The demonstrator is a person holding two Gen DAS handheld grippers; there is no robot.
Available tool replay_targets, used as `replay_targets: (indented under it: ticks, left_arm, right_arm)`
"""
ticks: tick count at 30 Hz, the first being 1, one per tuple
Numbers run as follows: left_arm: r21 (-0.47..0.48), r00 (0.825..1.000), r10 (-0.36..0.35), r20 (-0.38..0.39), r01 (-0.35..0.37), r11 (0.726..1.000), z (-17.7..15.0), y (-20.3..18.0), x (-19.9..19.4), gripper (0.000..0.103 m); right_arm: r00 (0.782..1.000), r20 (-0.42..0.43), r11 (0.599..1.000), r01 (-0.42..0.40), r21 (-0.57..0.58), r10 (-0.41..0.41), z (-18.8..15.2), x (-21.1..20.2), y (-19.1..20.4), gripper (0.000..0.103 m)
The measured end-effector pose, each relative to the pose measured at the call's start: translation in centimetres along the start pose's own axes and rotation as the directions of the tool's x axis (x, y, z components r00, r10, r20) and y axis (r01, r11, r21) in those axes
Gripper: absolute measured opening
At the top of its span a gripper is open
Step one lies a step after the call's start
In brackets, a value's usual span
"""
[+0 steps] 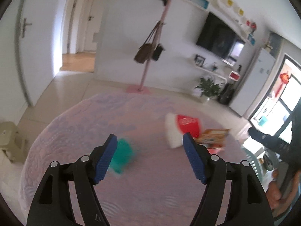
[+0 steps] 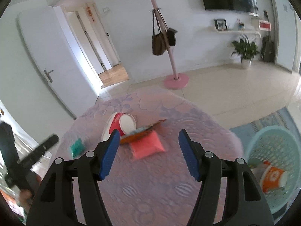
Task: Collect trash
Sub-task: 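Move both open tools back over the table toward the remaining items, then grasp the green packet with the left tool while the right tool grasps the panda snack bag, then carry the green packet and snack bag to the basket and release both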
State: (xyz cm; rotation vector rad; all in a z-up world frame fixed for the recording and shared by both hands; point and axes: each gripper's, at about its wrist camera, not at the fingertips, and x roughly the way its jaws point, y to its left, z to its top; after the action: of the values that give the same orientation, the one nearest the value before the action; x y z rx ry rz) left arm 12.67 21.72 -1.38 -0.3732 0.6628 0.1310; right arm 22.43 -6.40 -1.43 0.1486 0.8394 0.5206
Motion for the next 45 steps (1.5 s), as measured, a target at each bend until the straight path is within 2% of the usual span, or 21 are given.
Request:
replay_targets:
  ticks: [6,13,14,15,17,21,23,29,30,32,37,45]
  left_arm:
    - [-0.02,0.998,0.04,-0.05,-0.041,0.999,0.0,2.8,3.7,0.07]
    - [-0.046,0.995,-0.029,-0.093,0.024,0.999,-0.7,4.5,5.1,0.071]
    - [-0.043,0.994,-0.036,-0.105,0.031,0.999,-0.8,4.6,5.2,0.071]
    - [-0.04,0.993,-0.046,-0.112,0.041,0.998,-1.0,4.5,5.3,0.071]
    - [-0.011,0.991,-0.051,-0.124,0.05,0.999,-1.2,4.1,5.4,0.071]
    - [0.05,0.988,0.009,-0.152,-0.002,0.999,-1.6,3.2,6.0,0.07]
    - [0.062,0.988,0.035,-0.151,-0.026,0.998,-2.0,3.1,6.0,0.067]
    - [0.063,0.986,0.098,-0.136,-0.09,0.994,-2.2,3.5,5.6,0.046]
    - [0.06,0.986,0.096,-0.134,-0.089,0.994,-2.3,3.7,5.5,0.046]
    - [0.051,0.988,0.077,-0.131,-0.071,0.996,-2.4,3.9,5.2,0.042]
    - [0.068,0.99,0.059,-0.13,-0.051,0.996,-3.2,3.0,4.0,0.041]
    - [0.116,0.997,-0.034,-0.071,0.042,0.992,-3.3,-1.9,0.1,0.041]
  right_arm:
    - [0.998,-0.067,0.997,-0.004,0.073,0.009,0.8,4.6,1.0,0.061]
    - [0.994,-0.11,1.0,0.022,0.005,-0.021,0.4,7.9,2.6,0.061]
    - [0.993,-0.114,1.0,0.023,0.0,-0.023,0.3,8.2,2.6,0.058]
    - [0.993,-0.12,1.0,0.019,-0.004,-0.019,0.1,8.4,2.6,0.046]
    - [0.991,-0.13,1.0,0.022,-0.017,-0.024,-0.4,8.7,2.6,0.033]
    - [0.992,-0.122,0.999,0.019,-0.047,-0.025,-1.0,8.4,2.9,0.016]
    - [0.993,-0.118,0.998,0.023,-0.062,-0.03,-1.4,8.1,3.0,0.012]
    - [0.993,-0.113,0.995,0.006,-0.098,-0.017,-2.9,6.8,3.9,0.007]
    - [0.994,-0.108,0.994,0.006,-0.108,-0.018,-3.1,6.4,4.1,0.007]
    - [0.995,-0.098,0.991,-0.022,-0.133,0.009,-3.7,5.4,4.6,0.006]
    - [0.998,-0.031,0.978,-0.054,-0.203,0.049,-4.5,2.1,5.8,0.003]
    - [0.991,0.083,0.973,-0.084,-0.213,0.104,-4.2,-4.2,4.9,0.003]
